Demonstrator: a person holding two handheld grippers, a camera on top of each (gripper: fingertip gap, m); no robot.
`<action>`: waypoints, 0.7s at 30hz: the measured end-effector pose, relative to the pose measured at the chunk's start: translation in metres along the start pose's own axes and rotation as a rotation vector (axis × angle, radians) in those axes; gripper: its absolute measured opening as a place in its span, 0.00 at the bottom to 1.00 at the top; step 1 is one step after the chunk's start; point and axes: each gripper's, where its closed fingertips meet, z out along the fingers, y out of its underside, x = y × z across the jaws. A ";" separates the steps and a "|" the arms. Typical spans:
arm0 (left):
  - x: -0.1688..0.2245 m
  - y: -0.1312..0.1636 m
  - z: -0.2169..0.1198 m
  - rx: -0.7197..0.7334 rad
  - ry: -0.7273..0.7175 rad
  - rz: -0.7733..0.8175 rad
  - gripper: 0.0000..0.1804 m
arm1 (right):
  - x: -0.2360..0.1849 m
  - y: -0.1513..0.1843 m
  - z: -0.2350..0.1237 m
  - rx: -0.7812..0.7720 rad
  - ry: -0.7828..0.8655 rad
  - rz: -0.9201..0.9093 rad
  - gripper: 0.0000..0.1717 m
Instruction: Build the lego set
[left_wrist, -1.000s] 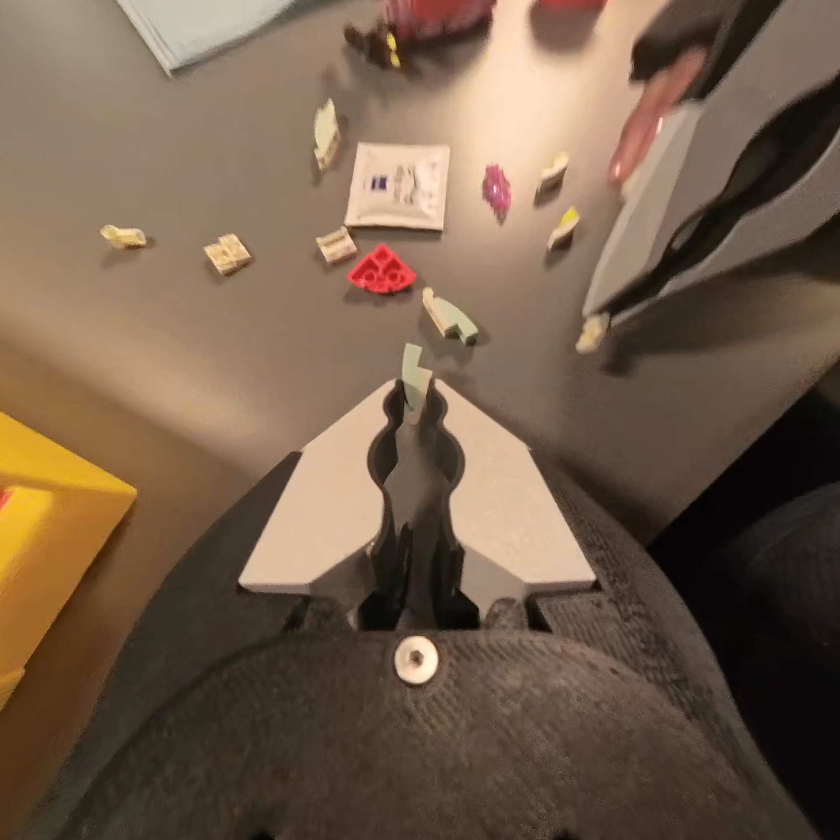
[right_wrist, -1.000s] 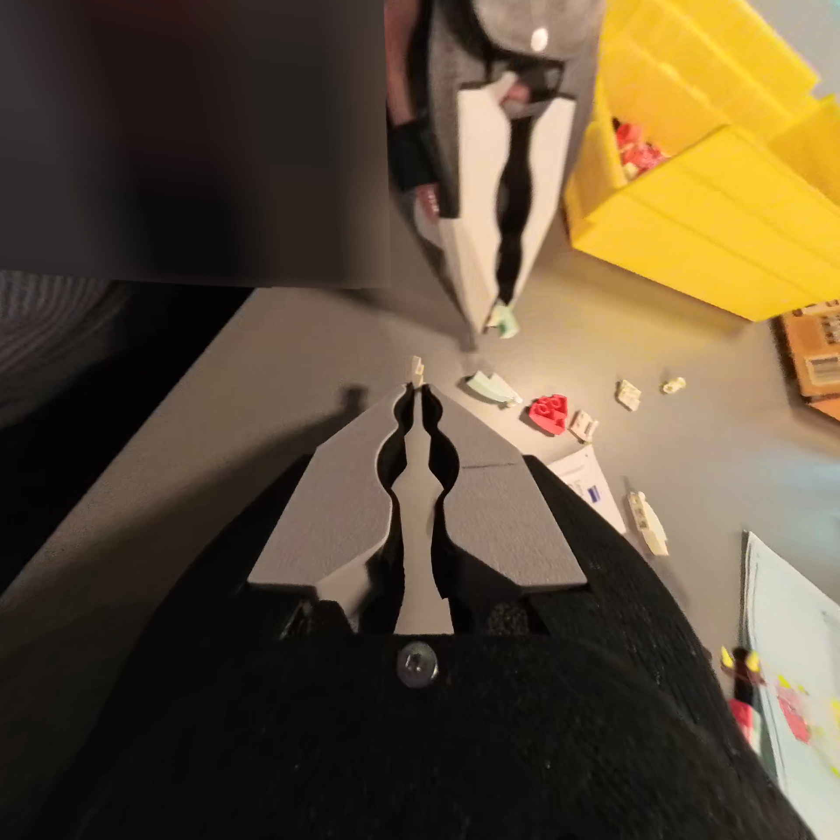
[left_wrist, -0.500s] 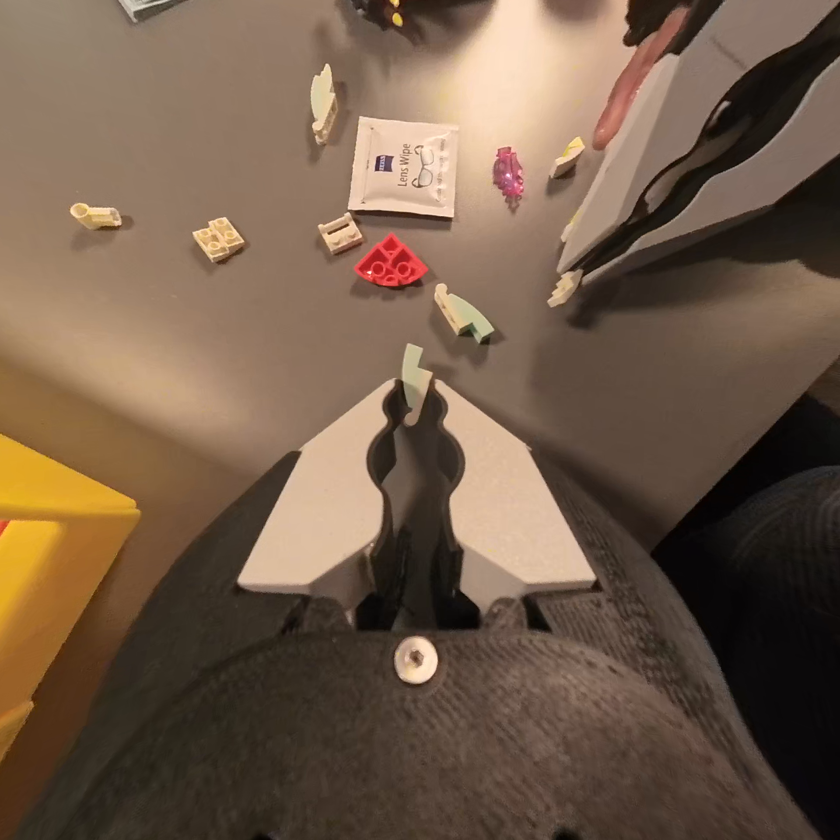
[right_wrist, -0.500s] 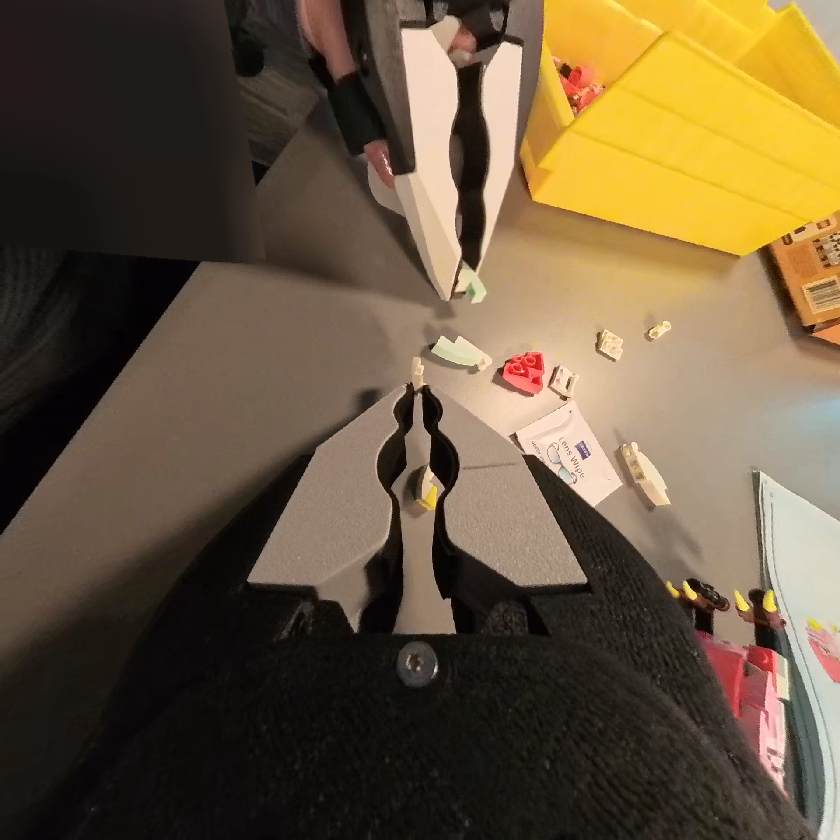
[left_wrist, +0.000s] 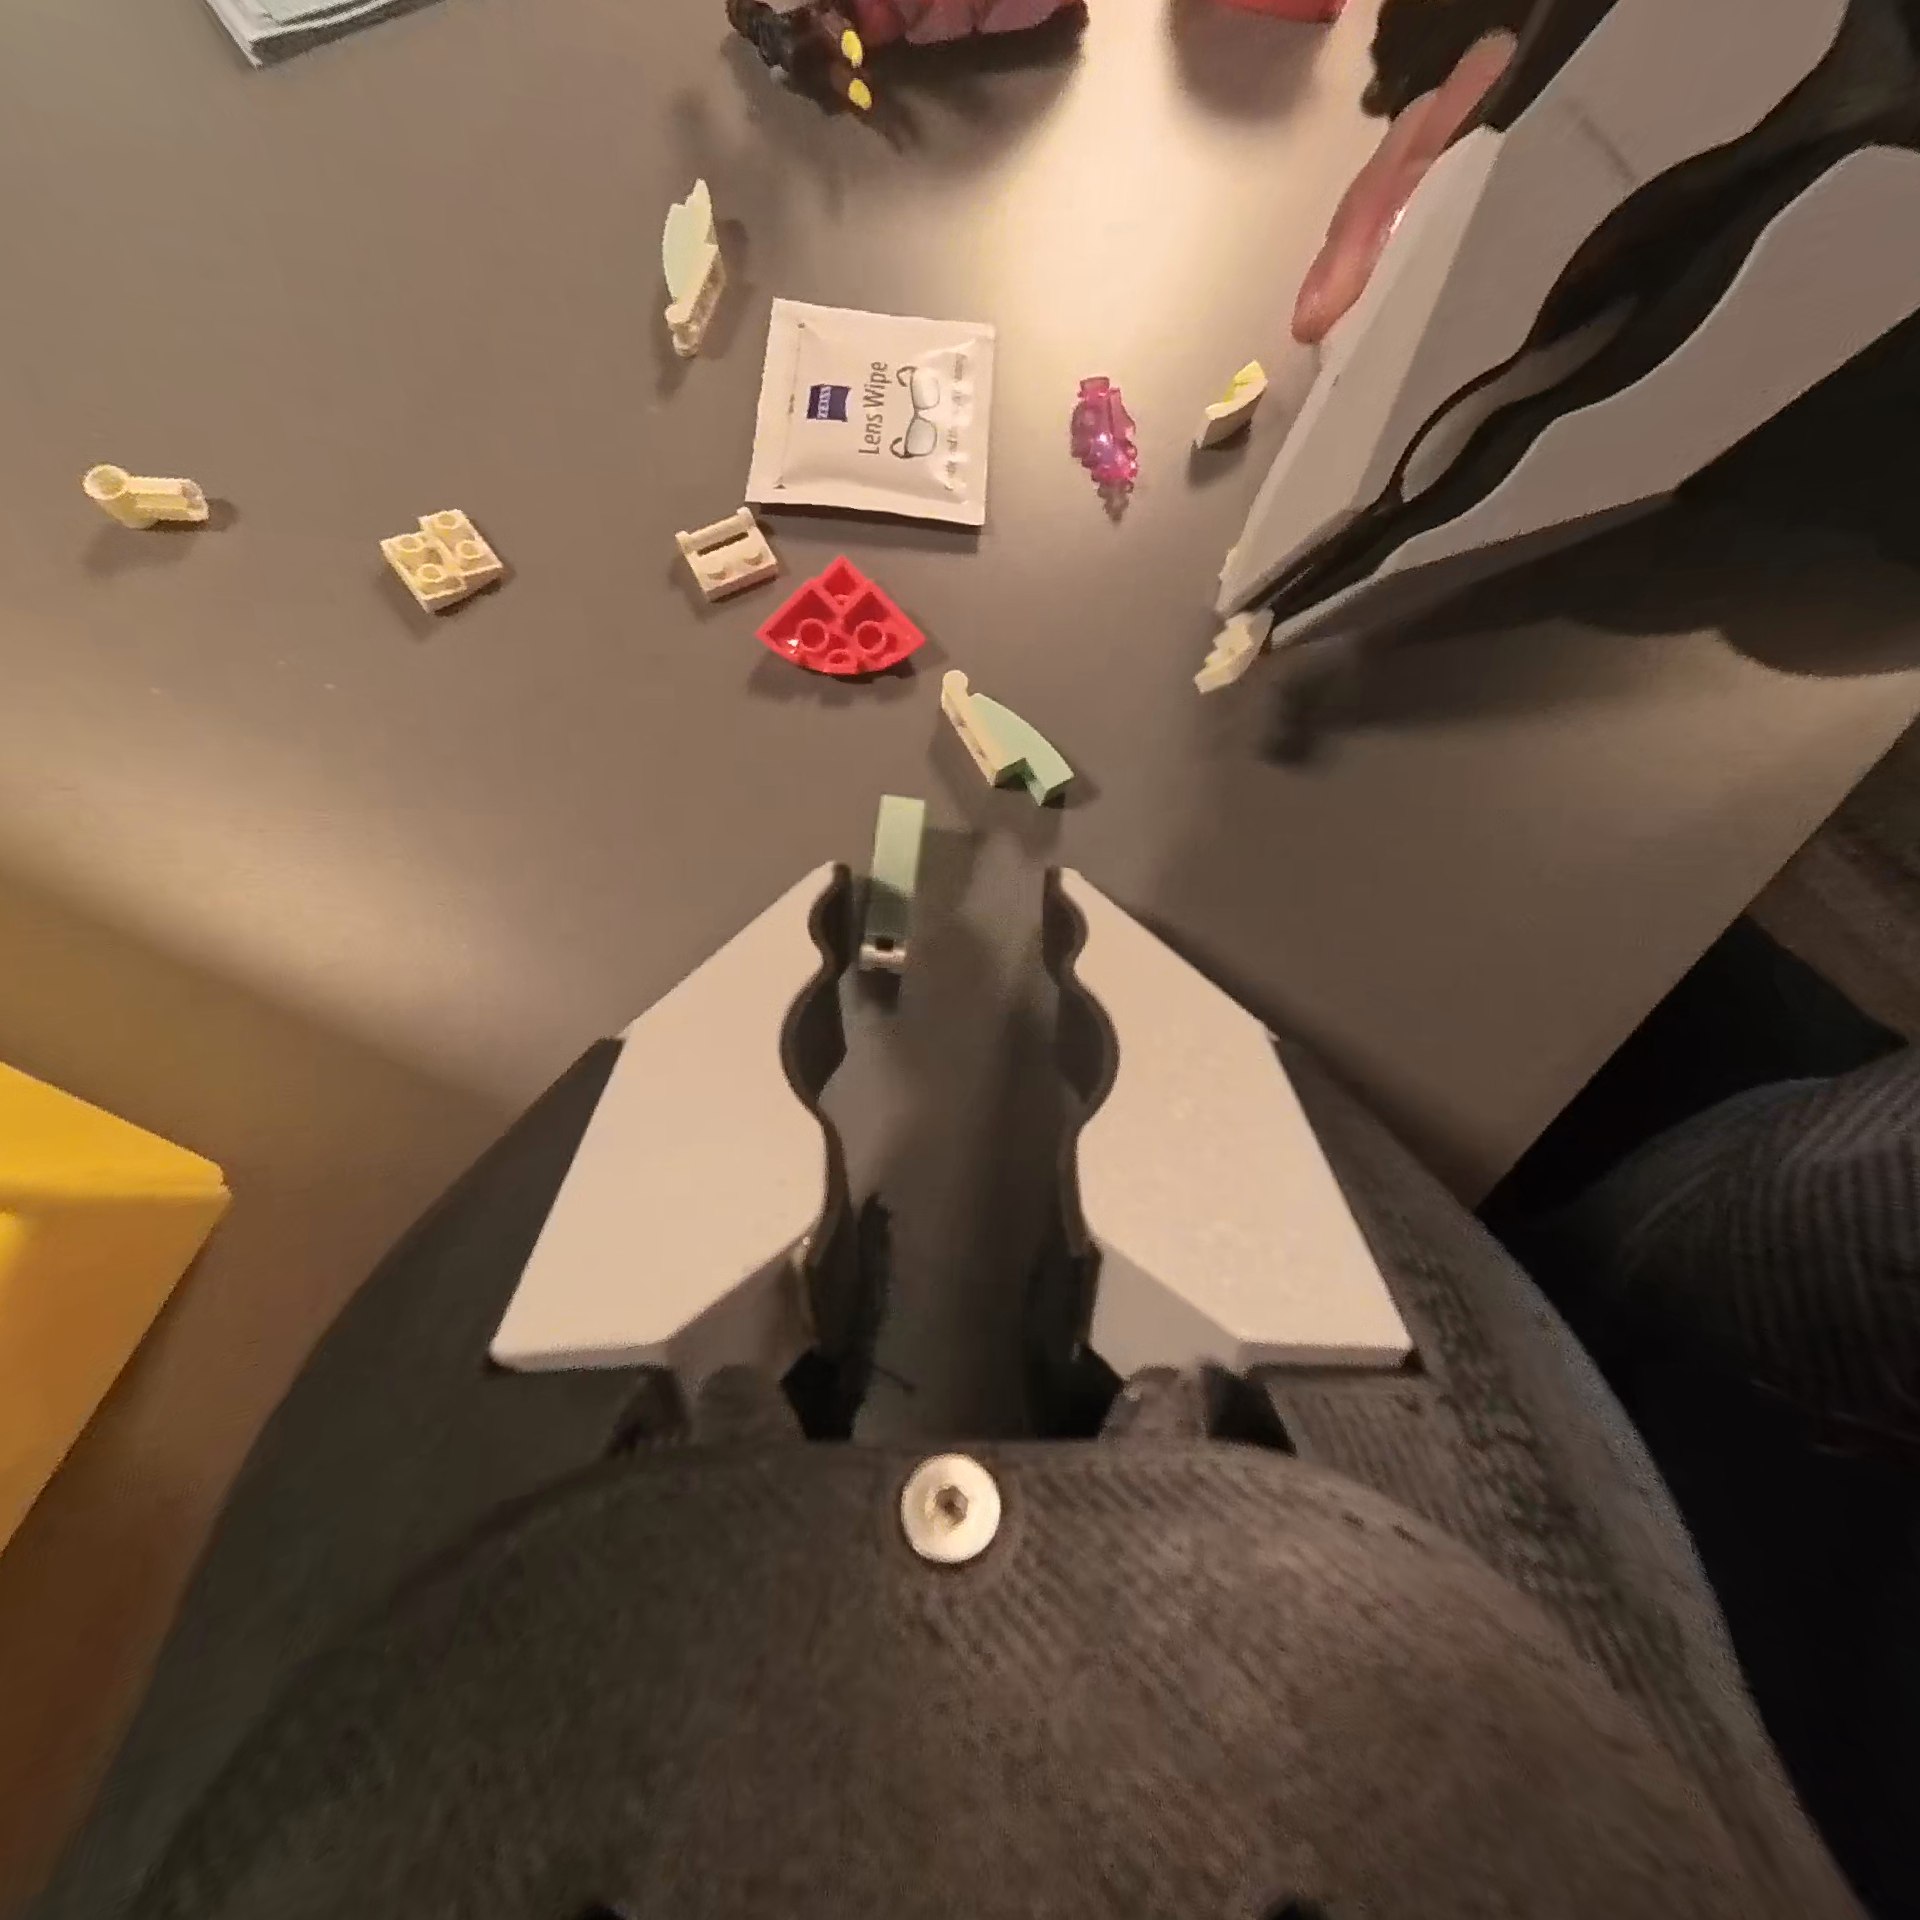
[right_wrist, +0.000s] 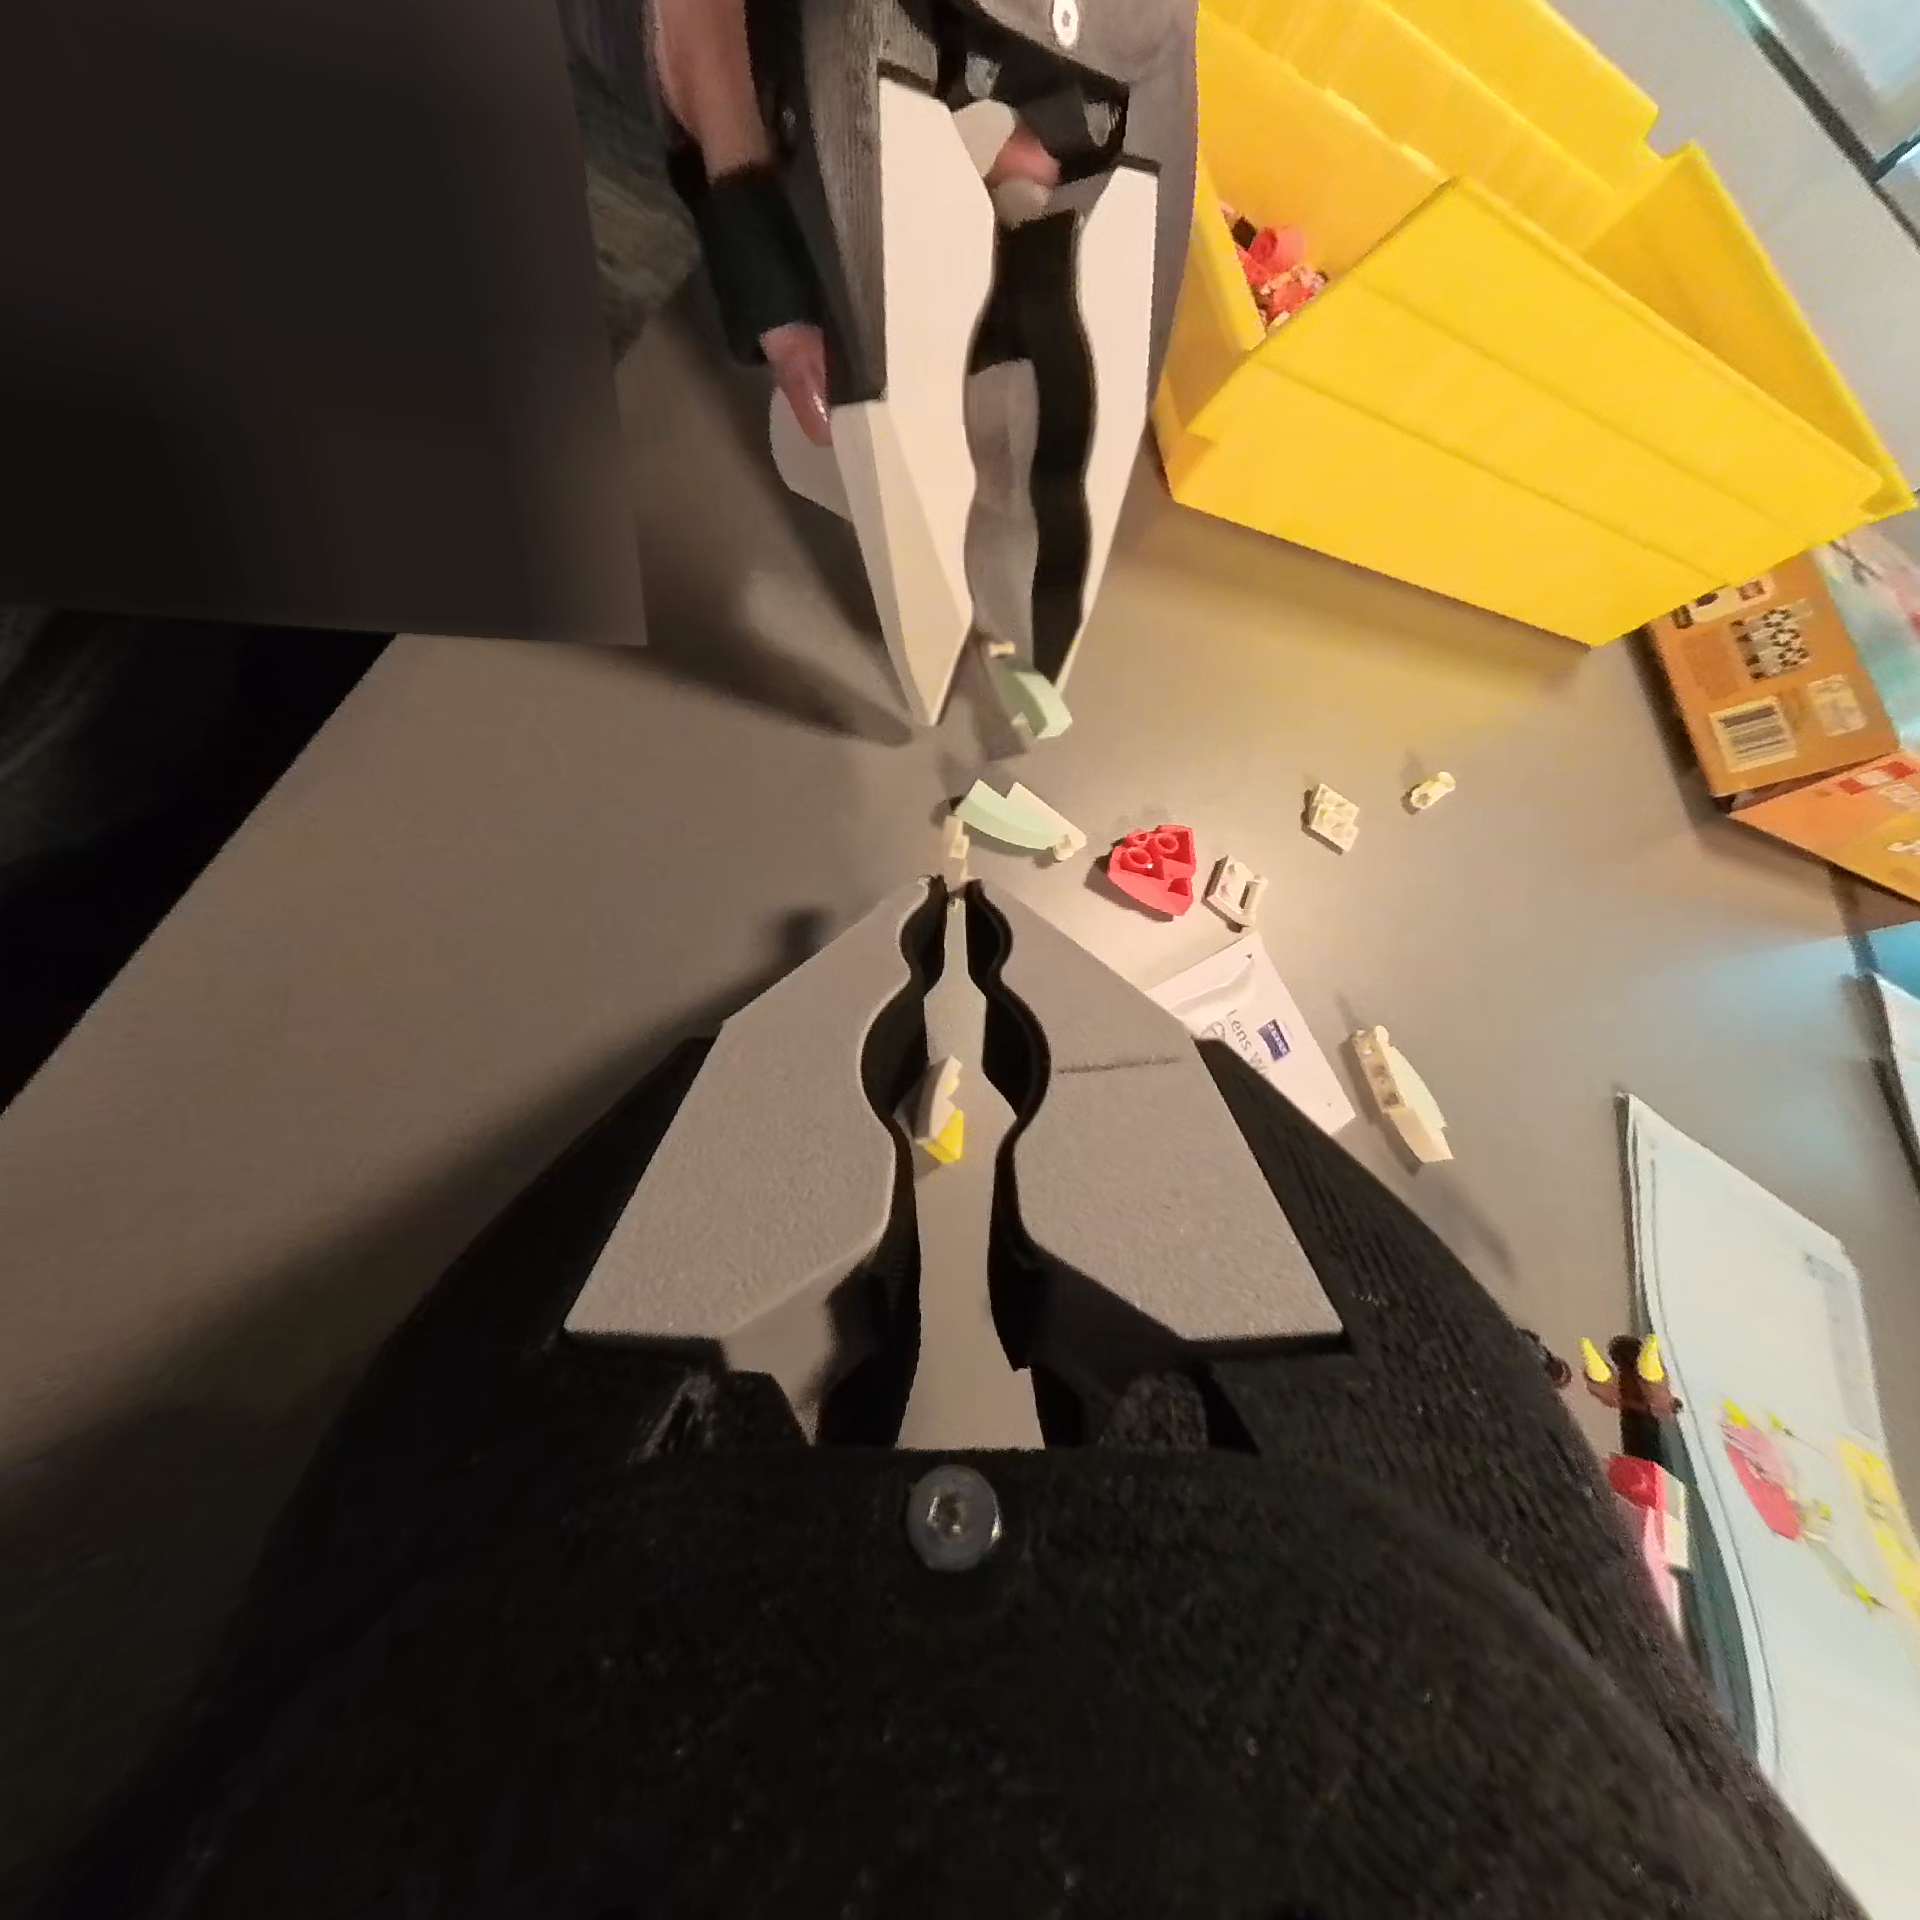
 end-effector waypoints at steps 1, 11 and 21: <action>0.001 0.001 0.000 -0.004 0.005 0.004 0.20 | 0.000 0.001 0.000 -0.003 -0.004 0.008 0.01; 0.007 -0.004 -0.002 0.037 -0.004 0.088 0.22 | -0.028 0.028 -0.020 -0.135 -0.287 0.258 0.02; -0.005 0.006 -0.003 0.005 -0.012 0.065 0.18 | -0.010 0.025 -0.036 -0.099 -0.226 0.343 0.11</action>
